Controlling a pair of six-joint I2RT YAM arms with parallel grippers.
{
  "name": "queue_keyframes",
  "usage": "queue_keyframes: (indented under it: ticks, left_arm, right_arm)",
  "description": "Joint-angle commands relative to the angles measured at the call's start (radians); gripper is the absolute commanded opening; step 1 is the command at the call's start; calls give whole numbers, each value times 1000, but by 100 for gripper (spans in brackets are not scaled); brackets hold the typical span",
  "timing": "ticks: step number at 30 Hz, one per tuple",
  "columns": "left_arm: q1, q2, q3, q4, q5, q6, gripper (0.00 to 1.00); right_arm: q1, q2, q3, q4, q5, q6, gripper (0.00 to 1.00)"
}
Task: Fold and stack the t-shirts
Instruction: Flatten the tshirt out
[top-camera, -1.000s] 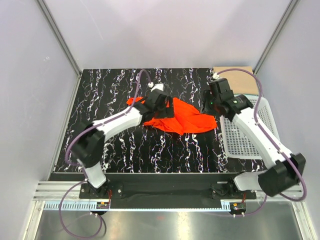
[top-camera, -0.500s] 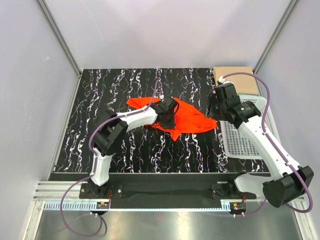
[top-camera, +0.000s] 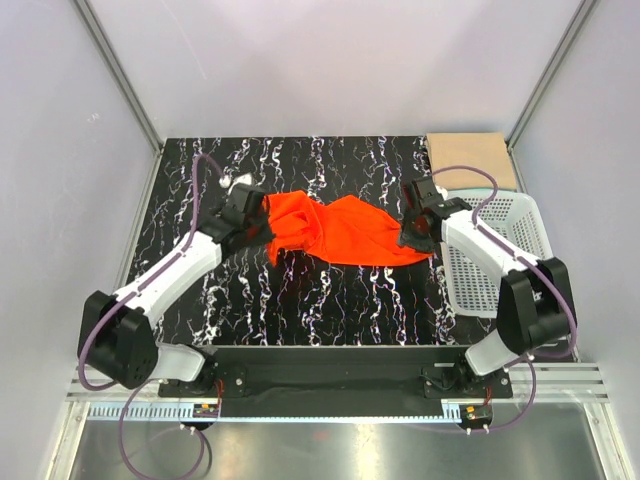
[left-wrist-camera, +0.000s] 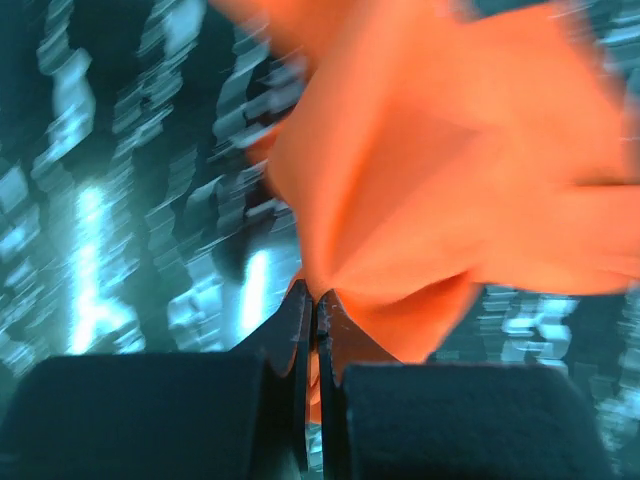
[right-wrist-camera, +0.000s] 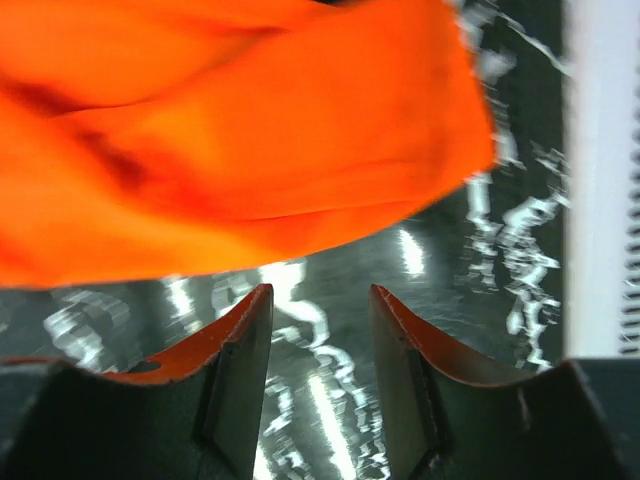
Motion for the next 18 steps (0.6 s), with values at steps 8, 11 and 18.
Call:
queue_keyframes:
  ticks: [8, 11, 18]
  left_arm:
    - [225, -148, -215, -34, -132, -30, 2]
    - [319, -162, -209, -14, -98, -61, 0]
    - [336, -228, -153, -71, -166, -70, 56]
  right_arm:
    - [-294, -57, -195, 48, 152, 69, 50]
    - [-308, -74, -194, 43, 146, 79, 49]
    - [-297, -109, -165, 137, -90, 209, 43]
